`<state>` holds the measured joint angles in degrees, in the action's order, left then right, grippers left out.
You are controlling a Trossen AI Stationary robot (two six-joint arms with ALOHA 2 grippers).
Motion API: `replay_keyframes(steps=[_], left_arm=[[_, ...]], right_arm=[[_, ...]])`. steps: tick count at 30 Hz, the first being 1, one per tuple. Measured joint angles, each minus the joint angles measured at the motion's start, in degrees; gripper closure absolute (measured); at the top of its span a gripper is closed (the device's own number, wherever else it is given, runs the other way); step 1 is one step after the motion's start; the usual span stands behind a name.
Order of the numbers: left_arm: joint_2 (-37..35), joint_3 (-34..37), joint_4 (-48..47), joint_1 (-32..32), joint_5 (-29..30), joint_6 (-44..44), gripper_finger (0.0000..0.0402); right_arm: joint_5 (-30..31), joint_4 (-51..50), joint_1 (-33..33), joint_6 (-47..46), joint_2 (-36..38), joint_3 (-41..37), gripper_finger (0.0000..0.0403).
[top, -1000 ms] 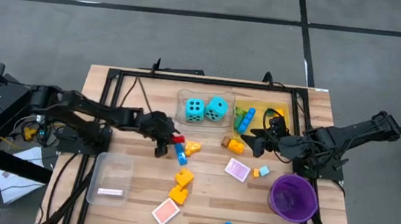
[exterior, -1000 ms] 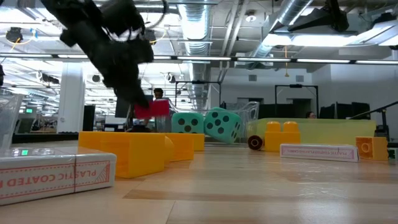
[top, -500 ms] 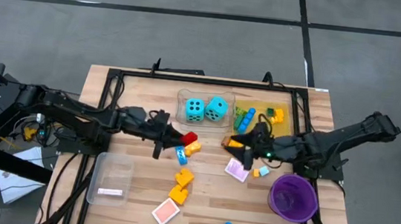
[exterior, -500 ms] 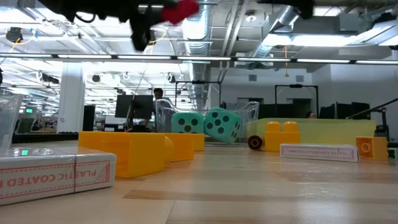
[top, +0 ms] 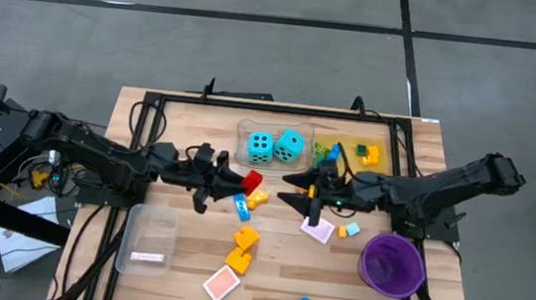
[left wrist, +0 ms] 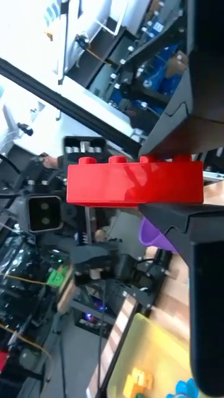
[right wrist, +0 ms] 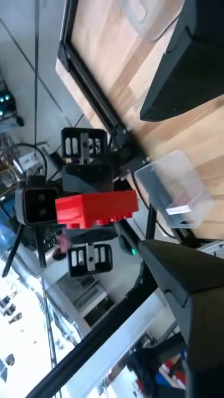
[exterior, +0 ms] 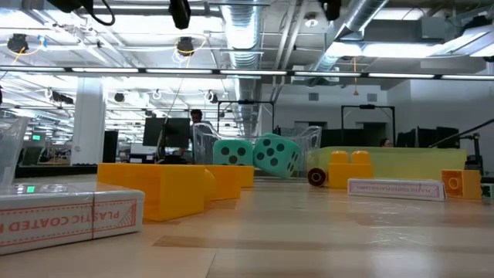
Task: Pick & Place Toys
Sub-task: Put the red game piece into the yellow bin
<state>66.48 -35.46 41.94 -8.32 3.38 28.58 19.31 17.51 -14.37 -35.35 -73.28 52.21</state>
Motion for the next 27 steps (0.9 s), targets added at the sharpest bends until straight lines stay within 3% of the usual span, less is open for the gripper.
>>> replay_keyframes(steps=[9, 19, 27], left_arm=[[0.0, 0.0, 1.0, -0.1, 1.6, 0.1, 0.0314], [0.0, 0.0, 1.0, -0.1, 2.5, 0.4, 0.0314], [0.0, 0.0, 1.0, 0.0, 3.7, 0.4, 0.0313]], right_arm=[[-5.5, 12.1, 3.9, 0.0, -7.5, 0.8, 0.0084], [-13.6, 11.2, 8.8, 3.0, -15.3, 10.7, 0.0084], [-20.3, 9.3, 11.2, 3.0, -17.1, 13.4, 0.0084]])
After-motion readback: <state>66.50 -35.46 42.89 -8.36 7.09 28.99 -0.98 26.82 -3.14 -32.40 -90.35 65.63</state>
